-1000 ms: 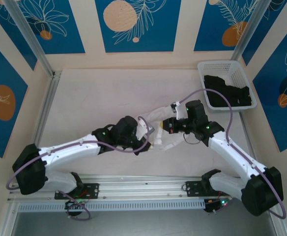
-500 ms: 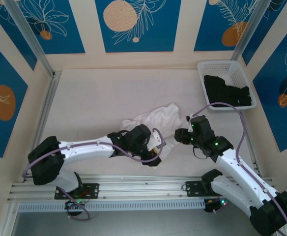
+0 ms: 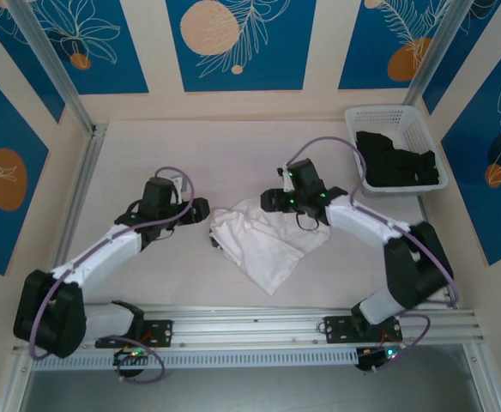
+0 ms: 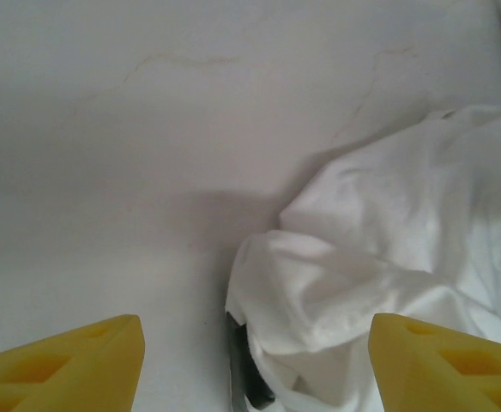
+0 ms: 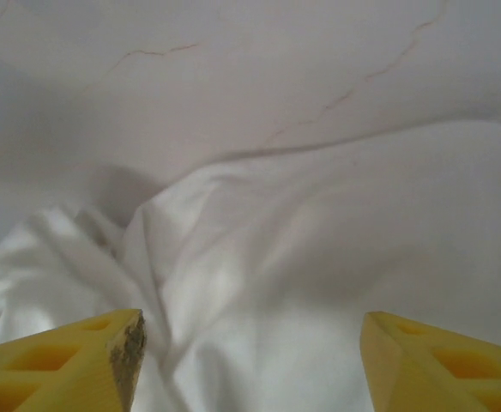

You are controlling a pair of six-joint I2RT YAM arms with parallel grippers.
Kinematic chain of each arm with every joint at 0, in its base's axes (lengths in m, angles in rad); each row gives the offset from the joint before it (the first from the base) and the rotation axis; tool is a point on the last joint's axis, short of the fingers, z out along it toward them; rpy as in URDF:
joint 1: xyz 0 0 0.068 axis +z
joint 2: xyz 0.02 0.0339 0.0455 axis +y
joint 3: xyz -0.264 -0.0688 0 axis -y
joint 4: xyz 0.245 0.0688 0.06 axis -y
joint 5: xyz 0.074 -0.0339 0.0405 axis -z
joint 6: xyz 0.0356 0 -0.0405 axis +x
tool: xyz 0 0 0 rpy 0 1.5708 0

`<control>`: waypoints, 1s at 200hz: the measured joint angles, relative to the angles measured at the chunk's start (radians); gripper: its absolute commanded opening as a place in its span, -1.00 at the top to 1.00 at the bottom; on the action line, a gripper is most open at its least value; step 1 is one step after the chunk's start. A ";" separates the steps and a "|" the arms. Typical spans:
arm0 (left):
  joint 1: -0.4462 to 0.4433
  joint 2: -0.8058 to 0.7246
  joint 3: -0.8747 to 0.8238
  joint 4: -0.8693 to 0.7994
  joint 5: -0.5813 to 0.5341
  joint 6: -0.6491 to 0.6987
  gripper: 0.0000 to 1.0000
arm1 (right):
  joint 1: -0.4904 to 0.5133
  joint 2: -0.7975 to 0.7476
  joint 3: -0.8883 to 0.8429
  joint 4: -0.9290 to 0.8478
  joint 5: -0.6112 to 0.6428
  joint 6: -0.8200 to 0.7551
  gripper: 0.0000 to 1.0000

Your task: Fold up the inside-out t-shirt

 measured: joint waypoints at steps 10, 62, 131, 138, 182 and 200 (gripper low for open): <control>0.000 0.060 0.002 0.013 0.039 -0.017 -0.35 | -0.002 0.064 0.041 -0.006 -0.004 -0.008 -0.44; -0.074 0.286 0.007 0.130 0.205 -0.105 0.13 | 0.015 0.230 0.109 -0.091 0.019 -0.043 0.25; -0.071 0.198 0.101 0.121 0.185 -0.086 1.00 | 0.006 0.159 0.169 -0.084 0.041 -0.117 1.00; -0.062 0.165 0.139 0.106 0.170 -0.069 1.00 | -0.001 0.122 0.192 -0.072 0.045 -0.131 1.00; -0.051 -0.179 0.270 0.137 0.116 0.061 0.72 | -0.047 -0.282 0.151 0.122 0.046 -0.192 1.00; -0.068 -0.311 0.191 0.190 0.145 0.088 0.05 | -0.048 -0.487 0.000 0.215 0.041 -0.187 0.42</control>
